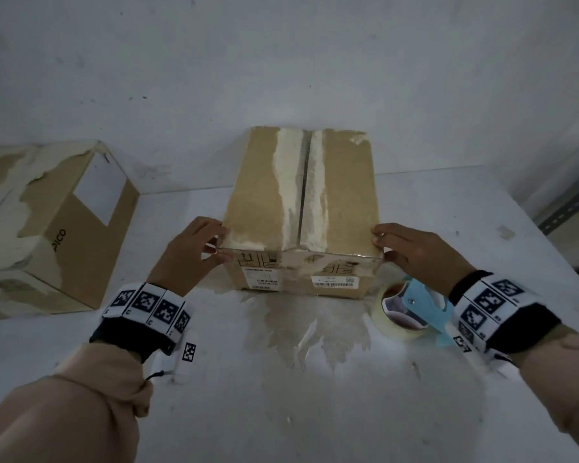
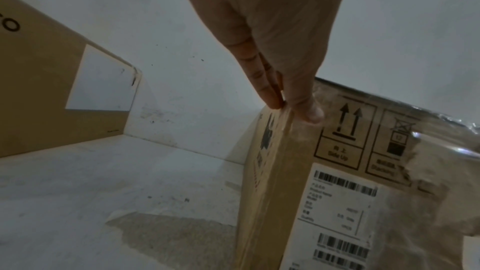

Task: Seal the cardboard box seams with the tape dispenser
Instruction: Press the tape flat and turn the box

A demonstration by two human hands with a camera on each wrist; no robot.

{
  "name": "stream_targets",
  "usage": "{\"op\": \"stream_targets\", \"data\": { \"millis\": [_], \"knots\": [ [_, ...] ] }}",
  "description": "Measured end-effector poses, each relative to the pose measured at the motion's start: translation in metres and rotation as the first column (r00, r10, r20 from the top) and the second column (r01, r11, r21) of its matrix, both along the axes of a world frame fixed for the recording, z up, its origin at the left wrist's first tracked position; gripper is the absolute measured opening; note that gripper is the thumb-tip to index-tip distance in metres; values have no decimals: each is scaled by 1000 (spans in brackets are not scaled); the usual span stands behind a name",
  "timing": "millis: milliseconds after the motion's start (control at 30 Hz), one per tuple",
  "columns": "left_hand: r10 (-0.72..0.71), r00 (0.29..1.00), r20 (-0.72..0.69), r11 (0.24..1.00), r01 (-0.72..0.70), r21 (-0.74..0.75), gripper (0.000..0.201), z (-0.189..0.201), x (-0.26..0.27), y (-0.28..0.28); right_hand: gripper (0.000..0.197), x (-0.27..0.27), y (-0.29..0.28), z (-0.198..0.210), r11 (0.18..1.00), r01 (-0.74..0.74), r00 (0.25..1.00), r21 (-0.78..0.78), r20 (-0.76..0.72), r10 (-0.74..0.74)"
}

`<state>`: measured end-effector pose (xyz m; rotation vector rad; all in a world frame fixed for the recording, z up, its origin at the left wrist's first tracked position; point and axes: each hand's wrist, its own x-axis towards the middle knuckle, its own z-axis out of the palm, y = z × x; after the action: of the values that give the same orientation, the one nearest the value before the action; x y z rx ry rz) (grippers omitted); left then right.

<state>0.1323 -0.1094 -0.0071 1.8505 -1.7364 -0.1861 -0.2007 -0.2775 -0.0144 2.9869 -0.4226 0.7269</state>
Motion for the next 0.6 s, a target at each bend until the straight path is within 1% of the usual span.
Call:
{"op": "stream_targets", "data": {
  "millis": [67, 200, 267, 300, 367, 433, 533, 600],
  "knots": [
    [7, 1000, 5, 1000, -8, 10, 40, 1, -1, -1, 24, 0, 2, 1, 1000, -7, 1000, 4, 1, 7],
    [-3, 999, 43, 997, -1, 79, 47, 3, 2, 0, 38, -16, -2, 5, 995, -5, 1000, 101, -16, 6],
    [6, 999, 36, 994, -10, 109, 53, 3, 2, 2, 41, -15, -2, 7, 994, -11, 1000, 106, -26, 13],
    [7, 999, 44, 994, -12, 113, 53, 4, 1, 2, 39, -10, -1, 8, 997, -14, 999, 82, -35, 16],
    [9, 997, 74, 995, -16, 94, 46, 5, -1, 2, 23, 1, 0, 8, 999, -39, 999, 3, -25, 39],
    [21, 995, 98, 997, -28, 77, 39, 6, -3, 0, 14, 8, -2, 10, 994, -97, 995, -48, -3, 97],
    [30, 992, 122, 996, -40, 78, 37, 7, -6, 0, 8, 9, -9, 12, 983, -165, 986, -82, -40, 162],
    [46, 991, 127, 995, -56, 79, 37, 8, -7, 0, 12, 10, -13, 13, 976, -190, 981, -110, -66, 183]
  ]
}}
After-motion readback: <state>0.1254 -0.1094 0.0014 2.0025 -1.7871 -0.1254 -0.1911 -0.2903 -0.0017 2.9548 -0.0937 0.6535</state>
